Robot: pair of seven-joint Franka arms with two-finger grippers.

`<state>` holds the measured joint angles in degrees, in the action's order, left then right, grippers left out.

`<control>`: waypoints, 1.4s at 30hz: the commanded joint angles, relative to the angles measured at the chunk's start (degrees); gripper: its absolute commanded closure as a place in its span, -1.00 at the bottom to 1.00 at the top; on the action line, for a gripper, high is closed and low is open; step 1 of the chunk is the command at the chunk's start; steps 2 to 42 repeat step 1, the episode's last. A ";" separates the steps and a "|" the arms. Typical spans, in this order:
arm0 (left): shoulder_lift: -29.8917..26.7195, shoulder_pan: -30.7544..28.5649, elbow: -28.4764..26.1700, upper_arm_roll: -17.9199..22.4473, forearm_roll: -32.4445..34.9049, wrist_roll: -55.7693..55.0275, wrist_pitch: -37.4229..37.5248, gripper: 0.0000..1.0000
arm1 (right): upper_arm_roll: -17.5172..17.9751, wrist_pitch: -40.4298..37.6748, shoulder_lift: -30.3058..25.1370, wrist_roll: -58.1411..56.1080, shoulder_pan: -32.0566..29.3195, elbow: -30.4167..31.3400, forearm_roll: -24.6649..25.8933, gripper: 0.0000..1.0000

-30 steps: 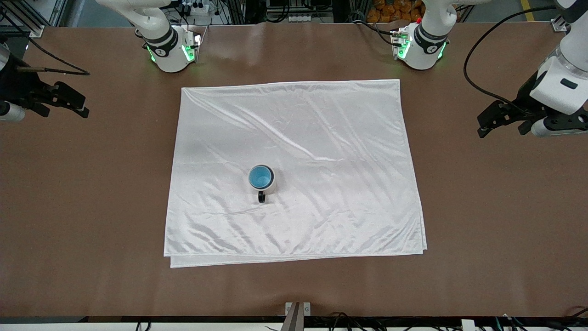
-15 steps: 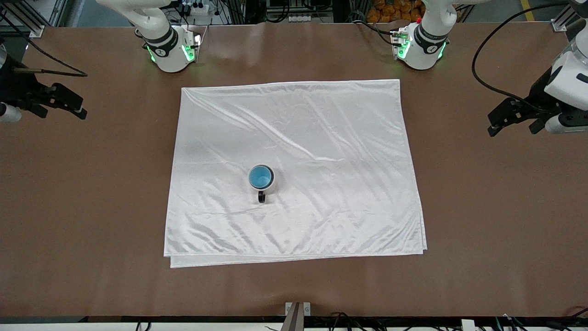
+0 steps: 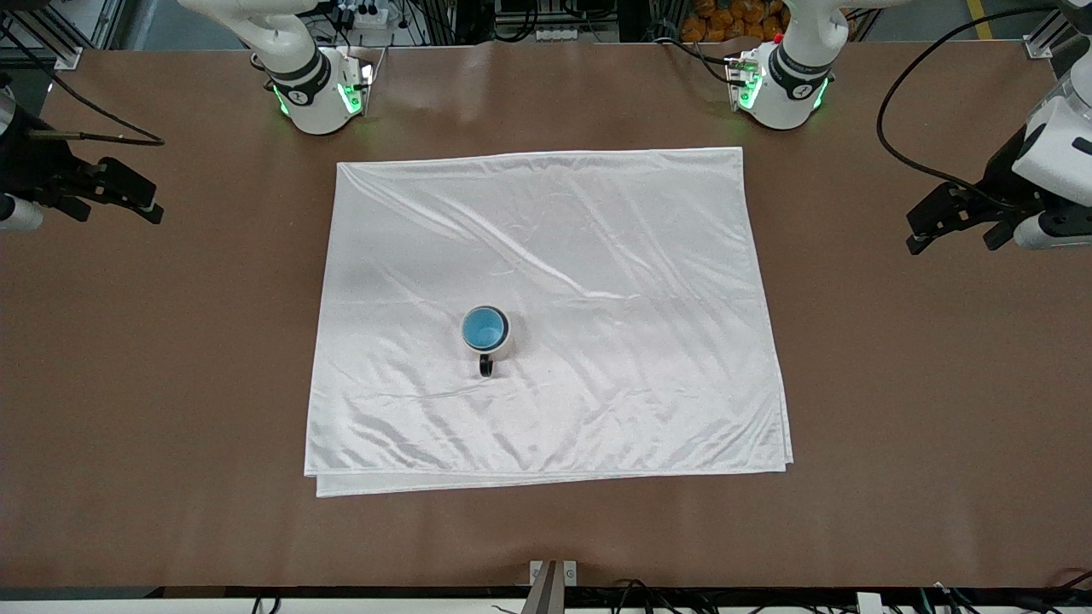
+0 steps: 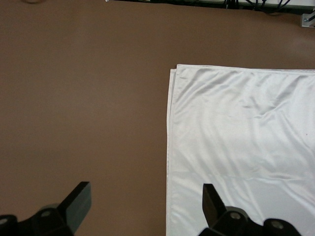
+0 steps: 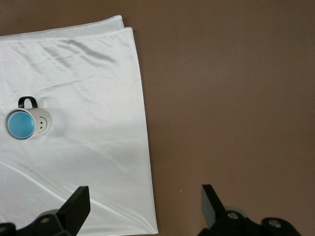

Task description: Place blue cup into white mug on cloth

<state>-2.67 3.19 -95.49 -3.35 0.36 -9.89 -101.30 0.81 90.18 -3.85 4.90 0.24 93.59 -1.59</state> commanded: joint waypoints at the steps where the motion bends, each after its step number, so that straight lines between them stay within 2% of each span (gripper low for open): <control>1: 0.56 -0.20 1.18 -0.07 -0.71 1.10 0.75 -1.00 | -0.11 -0.01 0.60 0.55 0.46 -0.96 0.45 -1.00; 42: 0.56 -0.20 1.18 -0.07 -0.71 1.10 0.75 -1.00 | -0.11 -0.01 0.60 0.55 0.46 -0.96 0.45 -1.00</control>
